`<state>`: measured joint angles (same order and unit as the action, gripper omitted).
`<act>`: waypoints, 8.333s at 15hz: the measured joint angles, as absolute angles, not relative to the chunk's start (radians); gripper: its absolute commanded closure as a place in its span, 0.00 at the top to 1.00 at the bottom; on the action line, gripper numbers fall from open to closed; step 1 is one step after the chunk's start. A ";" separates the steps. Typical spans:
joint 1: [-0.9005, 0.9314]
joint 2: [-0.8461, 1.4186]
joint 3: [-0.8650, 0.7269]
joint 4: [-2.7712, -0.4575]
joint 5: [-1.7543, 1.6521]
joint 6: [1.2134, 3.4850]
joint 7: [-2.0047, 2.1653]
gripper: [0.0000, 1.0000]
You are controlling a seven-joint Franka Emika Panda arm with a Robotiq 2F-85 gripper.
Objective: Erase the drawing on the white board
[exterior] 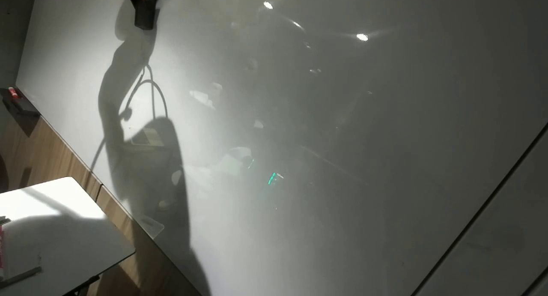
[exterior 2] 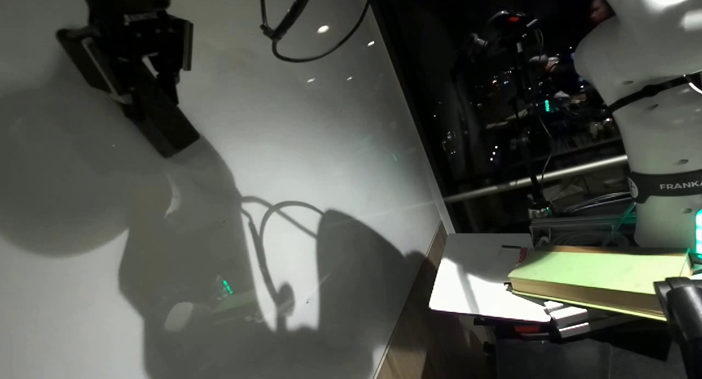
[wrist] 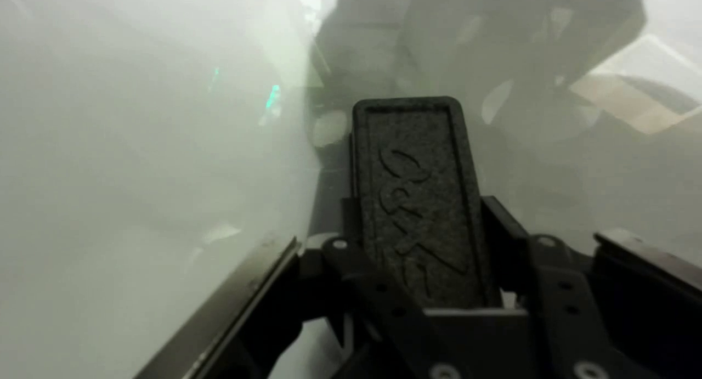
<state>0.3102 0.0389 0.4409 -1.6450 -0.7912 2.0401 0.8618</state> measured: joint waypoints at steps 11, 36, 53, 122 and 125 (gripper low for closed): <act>0.391 0.026 0.404 -1.847 -0.671 2.045 0.865 0.30; 0.078 -0.118 0.151 -2.761 -0.349 2.533 0.513 0.30; 0.074 0.074 0.098 -2.565 -0.278 2.414 0.414 0.30; -0.020 0.045 -0.014 -2.761 -0.333 2.790 0.477 0.30; 0.003 0.044 -0.011 -2.757 -0.333 2.790 0.477 0.30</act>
